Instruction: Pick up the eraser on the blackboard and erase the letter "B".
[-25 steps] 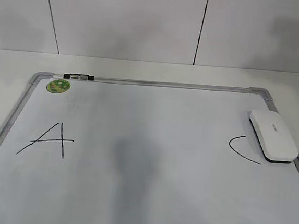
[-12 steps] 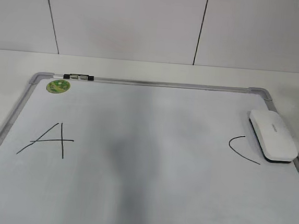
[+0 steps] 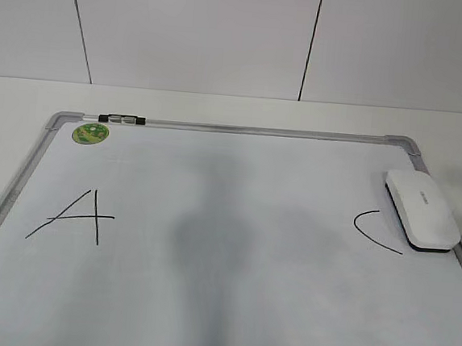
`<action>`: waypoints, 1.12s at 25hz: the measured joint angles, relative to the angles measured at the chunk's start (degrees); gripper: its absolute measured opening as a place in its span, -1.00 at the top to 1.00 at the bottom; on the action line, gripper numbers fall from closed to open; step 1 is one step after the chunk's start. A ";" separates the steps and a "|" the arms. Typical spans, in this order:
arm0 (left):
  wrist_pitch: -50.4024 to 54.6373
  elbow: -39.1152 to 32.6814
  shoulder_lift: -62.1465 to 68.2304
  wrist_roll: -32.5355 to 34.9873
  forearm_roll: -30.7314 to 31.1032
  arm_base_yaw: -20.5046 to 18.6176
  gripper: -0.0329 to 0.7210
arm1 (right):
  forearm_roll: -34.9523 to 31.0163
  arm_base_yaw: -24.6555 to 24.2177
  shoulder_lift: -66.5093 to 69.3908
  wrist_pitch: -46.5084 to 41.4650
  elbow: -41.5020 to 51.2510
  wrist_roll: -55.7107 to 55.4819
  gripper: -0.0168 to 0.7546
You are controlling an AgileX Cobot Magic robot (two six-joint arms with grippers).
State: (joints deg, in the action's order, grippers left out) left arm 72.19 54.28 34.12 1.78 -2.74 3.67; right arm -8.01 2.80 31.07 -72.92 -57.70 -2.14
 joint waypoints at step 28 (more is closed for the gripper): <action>-2.37 -22.08 -33.18 0.00 0.70 0.00 0.03 | 7.19 0.00 -30.71 5.35 26.57 6.30 -0.57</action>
State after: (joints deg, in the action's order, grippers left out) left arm 69.82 32.19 0.94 1.78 -2.04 3.67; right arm -0.82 2.80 0.36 -67.57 -31.13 4.16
